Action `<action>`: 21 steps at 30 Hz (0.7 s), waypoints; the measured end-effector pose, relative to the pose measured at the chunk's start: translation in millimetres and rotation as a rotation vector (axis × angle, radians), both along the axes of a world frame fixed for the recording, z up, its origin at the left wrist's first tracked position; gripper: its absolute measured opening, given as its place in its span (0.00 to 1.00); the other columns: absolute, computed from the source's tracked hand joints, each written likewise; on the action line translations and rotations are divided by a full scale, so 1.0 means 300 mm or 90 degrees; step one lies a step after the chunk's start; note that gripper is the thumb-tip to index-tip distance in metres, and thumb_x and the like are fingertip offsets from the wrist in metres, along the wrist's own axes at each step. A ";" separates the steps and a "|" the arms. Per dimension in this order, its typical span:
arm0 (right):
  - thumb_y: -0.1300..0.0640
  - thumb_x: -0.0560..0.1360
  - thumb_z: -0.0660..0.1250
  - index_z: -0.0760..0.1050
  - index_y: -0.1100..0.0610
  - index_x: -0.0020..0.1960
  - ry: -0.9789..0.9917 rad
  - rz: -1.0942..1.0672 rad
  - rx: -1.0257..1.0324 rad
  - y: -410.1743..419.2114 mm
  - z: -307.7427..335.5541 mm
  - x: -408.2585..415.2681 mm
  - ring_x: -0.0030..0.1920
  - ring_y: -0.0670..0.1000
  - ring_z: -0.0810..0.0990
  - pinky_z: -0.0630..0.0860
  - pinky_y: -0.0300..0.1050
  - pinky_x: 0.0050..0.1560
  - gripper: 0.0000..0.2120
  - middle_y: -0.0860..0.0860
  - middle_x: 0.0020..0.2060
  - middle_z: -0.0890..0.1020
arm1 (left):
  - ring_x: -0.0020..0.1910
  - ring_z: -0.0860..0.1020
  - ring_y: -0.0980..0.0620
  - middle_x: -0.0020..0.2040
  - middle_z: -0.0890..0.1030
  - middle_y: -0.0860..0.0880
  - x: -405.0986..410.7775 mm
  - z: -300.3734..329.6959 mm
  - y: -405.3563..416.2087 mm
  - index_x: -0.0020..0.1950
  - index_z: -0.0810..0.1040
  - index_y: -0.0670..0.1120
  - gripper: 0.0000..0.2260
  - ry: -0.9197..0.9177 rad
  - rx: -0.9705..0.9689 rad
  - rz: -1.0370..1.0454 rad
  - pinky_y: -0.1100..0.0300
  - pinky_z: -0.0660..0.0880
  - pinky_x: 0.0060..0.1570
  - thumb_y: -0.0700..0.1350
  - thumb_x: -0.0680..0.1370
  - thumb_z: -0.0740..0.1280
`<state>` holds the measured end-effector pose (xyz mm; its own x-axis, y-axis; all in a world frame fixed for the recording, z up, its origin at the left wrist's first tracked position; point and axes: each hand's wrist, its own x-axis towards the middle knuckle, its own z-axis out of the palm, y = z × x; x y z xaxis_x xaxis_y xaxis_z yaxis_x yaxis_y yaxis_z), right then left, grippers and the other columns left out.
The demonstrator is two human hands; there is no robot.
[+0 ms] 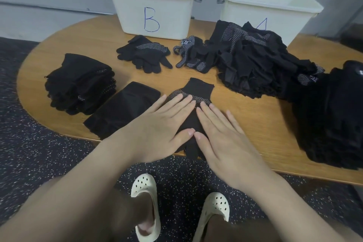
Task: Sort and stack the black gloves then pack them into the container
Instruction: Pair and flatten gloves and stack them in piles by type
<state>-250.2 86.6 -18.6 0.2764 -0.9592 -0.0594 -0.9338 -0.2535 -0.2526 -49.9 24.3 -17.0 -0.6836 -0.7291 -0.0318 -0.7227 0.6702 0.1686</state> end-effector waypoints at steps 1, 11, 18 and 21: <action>0.36 0.82 0.31 0.35 0.49 0.83 0.014 -0.008 0.009 0.003 0.004 -0.003 0.78 0.38 0.29 0.35 0.49 0.81 0.33 0.41 0.82 0.36 | 0.81 0.34 0.60 0.84 0.39 0.54 0.000 -0.002 -0.003 0.84 0.40 0.49 0.36 -0.003 0.003 0.000 0.58 0.33 0.79 0.65 0.80 0.35; 0.32 0.76 0.31 0.47 0.54 0.84 0.010 -0.142 -0.014 -0.015 0.024 -0.049 0.81 0.43 0.32 0.35 0.48 0.81 0.43 0.47 0.84 0.45 | 0.82 0.40 0.60 0.85 0.47 0.53 0.016 0.007 -0.031 0.85 0.46 0.48 0.43 0.012 0.011 0.029 0.54 0.40 0.81 0.72 0.76 0.41; 0.43 0.83 0.58 0.74 0.55 0.72 -0.125 -0.161 -0.178 -0.084 -0.001 -0.070 0.76 0.49 0.66 0.61 0.49 0.76 0.24 0.48 0.69 0.77 | 0.71 0.69 0.54 0.69 0.77 0.53 -0.009 0.041 -0.090 0.75 0.72 0.50 0.27 0.126 -0.079 0.028 0.58 0.55 0.76 0.62 0.82 0.55; 0.45 0.80 0.66 0.78 0.55 0.67 -0.133 -0.149 -0.187 -0.106 -0.013 -0.067 0.65 0.49 0.75 0.69 0.50 0.68 0.20 0.46 0.60 0.81 | 0.63 0.73 0.55 0.60 0.80 0.57 -0.015 0.053 -0.115 0.72 0.76 0.52 0.22 0.149 -0.059 0.031 0.60 0.60 0.69 0.58 0.80 0.66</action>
